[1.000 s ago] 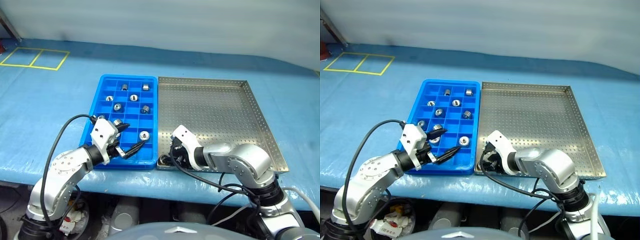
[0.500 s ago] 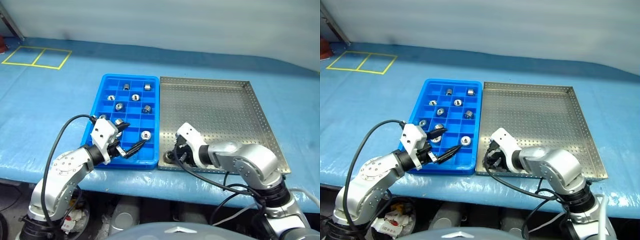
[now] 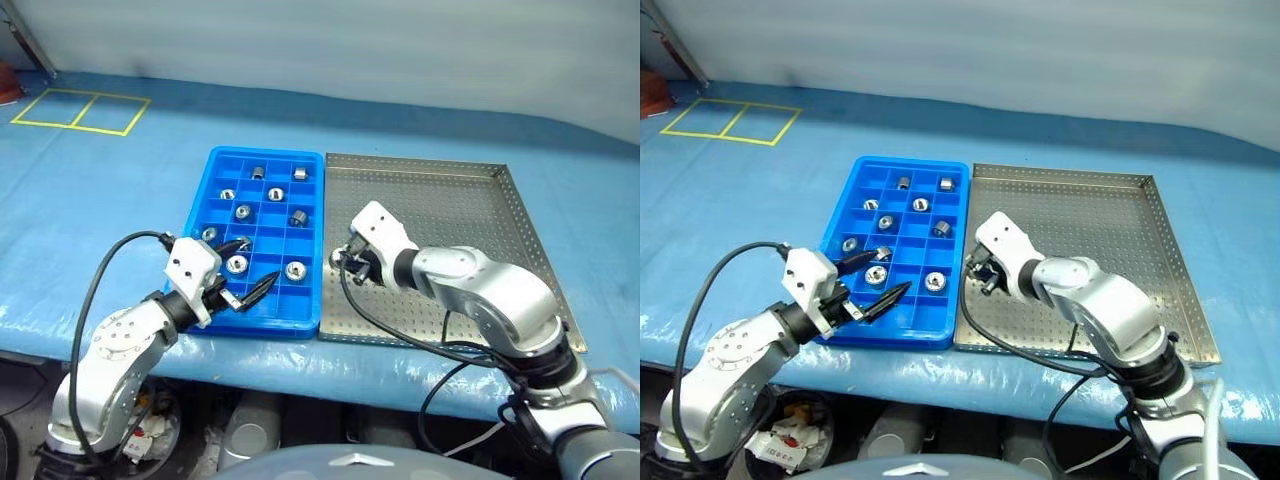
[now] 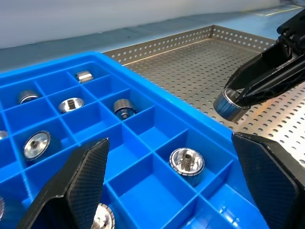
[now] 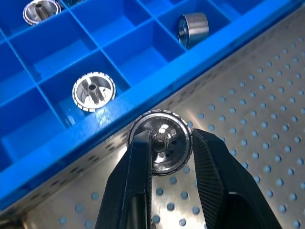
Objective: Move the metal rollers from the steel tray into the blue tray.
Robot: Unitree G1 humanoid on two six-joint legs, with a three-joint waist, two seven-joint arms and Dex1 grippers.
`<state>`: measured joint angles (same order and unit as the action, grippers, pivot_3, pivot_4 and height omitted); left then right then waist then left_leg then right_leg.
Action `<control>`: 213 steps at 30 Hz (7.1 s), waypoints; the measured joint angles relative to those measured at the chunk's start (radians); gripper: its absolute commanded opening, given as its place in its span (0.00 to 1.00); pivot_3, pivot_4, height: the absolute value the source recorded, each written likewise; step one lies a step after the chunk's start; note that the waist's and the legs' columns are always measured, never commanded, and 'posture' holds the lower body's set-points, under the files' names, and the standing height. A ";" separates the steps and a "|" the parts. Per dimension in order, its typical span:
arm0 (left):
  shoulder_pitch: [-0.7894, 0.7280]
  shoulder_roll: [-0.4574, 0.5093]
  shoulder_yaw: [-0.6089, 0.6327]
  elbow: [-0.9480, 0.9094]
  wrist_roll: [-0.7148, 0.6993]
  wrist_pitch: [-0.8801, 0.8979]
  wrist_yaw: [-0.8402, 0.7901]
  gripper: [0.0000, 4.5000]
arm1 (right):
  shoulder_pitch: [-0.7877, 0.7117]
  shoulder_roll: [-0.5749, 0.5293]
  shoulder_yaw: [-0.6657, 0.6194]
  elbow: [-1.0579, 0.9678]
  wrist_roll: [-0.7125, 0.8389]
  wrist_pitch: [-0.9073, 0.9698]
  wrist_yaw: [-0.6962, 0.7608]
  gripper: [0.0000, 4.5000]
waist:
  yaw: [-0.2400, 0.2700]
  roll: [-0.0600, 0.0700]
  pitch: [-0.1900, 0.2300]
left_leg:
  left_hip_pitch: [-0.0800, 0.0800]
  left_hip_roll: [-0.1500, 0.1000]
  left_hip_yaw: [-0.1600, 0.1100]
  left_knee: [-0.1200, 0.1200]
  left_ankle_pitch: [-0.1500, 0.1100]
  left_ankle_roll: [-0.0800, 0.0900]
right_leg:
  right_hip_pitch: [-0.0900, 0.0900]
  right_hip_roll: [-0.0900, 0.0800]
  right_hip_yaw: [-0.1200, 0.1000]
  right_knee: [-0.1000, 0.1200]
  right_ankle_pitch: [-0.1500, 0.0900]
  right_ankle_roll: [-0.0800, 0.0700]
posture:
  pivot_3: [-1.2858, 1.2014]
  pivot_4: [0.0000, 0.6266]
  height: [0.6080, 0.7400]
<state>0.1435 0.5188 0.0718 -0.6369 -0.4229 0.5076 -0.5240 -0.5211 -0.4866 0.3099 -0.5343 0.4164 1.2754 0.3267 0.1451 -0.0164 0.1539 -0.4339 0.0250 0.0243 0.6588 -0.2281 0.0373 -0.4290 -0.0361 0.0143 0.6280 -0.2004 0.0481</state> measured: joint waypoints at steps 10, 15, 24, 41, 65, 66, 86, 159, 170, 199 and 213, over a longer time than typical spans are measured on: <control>0.153 -0.012 0.087 -0.078 -0.030 -0.020 0.020 1.00 | -0.052 0.088 0.098 0.032 -0.022 -0.072 0.049 0.20 | 0.089 0.001 0.000 | 0.000 0.000 -0.001 -0.002 0.000 -0.001 | -0.001 0.000 -0.003 -0.001 -0.001 -0.001 | 0.73 0.24 1.00; 0.178 -0.012 0.098 -0.083 -0.042 -0.021 0.024 1.00 | -0.041 0.096 0.147 0.011 -0.011 -0.071 0.084 0.20 | 0.144 0.001 0.000 | 0.000 0.001 -0.001 -0.002 -0.001 -0.003 | -0.005 0.000 -0.004 -0.001 -0.002 -0.001 | 0.73 0.24 1.00; 0.195 -0.012 0.098 -0.097 -0.052 -0.020 0.043 1.00 | 0.031 0.094 0.180 -0.005 -0.004 -0.068 0.104 0.20 | 0.244 0.000 -0.001 | -0.008 0.001 0.003 -0.001 -0.002 -0.005 | -0.014 0.002 -0.006 0.000 -0.002 -0.001 | 0.73 0.24 1.00; 0.154 -0.007 0.070 -0.098 -0.059 -0.016 0.039 1.00 | 0.076 0.060 0.108 -0.030 -0.011 -0.064 0.090 1.00 | 0.286 -0.002 -0.004 | -0.011 0.004 0.001 0.000 -0.005 -0.014 | -0.013 0.012 -0.008 0.001 -0.001 -0.003 | 0.72 0.24 1.00; 0.118 -0.001 0.052 -0.097 -0.060 -0.008 0.006 1.00 | 0.107 0.015 0.057 -0.113 0.045 -0.063 0.122 1.00 | 0.284 -0.002 -0.004 | -0.010 0.005 -0.003 0.006 -0.004 -0.016 | -0.010 0.012 -0.013 0.004 -0.004 -0.009 | 0.71 0.24 1.00; 0.117 0.000 0.052 -0.097 -0.060 -0.007 0.004 1.00 | 0.107 0.015 0.057 -0.113 0.045 -0.064 0.121 1.00 | 0.283 -0.002 -0.004 | -0.010 0.005 -0.003 0.006 -0.004 -0.016 | -0.010 0.012 -0.013 0.005 -0.004 -0.009 | 0.71 0.24 1.00; 0.109 0.000 0.039 -0.094 -0.059 0.007 -0.001 1.00 | 0.117 0.015 0.057 -0.113 0.042 -0.064 0.102 1.00 | 0.283 -0.002 -0.004 | -0.009 0.005 -0.003 0.008 -0.003 -0.018 | -0.011 0.012 -0.013 0.013 -0.006 -0.012 | 0.70 0.24 1.00; -0.942 -0.559 -0.436 1.360 0.357 -0.221 -0.088 1.00 | 0.902 0.086 -0.355 -0.478 0.173 -0.338 -0.621 1.00 | -0.230 -0.001 -0.005 | 0.007 0.002 0.000 0.007 0.002 -0.010 | 0.001 0.012 0.007 0.016 -0.002 -0.006 | 0.43 0.24 1.00; -0.951 -0.613 -0.372 1.507 0.403 -0.299 -0.009 0.48 | 0.892 0.022 -0.340 -0.478 0.278 -0.354 -0.706 1.00 | -0.228 -0.002 -0.005 | 0.007 0.002 0.001 0.007 0.002 -0.009 | 0.001 0.012 0.008 0.016 -0.002 -0.005 | 0.45 0.24 1.00; -0.521 -0.299 -0.103 0.426 0.267 0.145 0.151 0.39 | 0.384 0.084 -0.106 -0.280 0.210 -0.195 -0.457 1.00 | -0.116 -0.002 -0.005 | 0.006 0.004 0.000 0.007 0.003 -0.008 | 0.001 0.010 0.007 0.014 0.001 -0.001 | 0.59 0.24 1.00; -0.430 -0.273 -0.080 0.397 0.267 0.200 0.249 0.39 | 0.374 0.117 -0.092 -0.263 0.145 -0.170 -0.373 1.00 | -0.087 -0.002 -0.005 | 0.005 0.004 0.000 0.007 0.003 -0.007 | 0.001 0.009 0.006 0.014 0.000 -0.002 | 0.59 0.24 1.00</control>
<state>-0.2867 0.2456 -0.0079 -0.2394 -0.1554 0.7079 -0.2753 -0.1474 -0.3691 0.2174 -0.7968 0.5617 1.1050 -0.0460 0.0577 -0.0189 0.1491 -0.4285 0.0286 0.0239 0.6661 -0.2247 0.0307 -0.4280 -0.0273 0.0202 0.6424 -0.2000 0.0461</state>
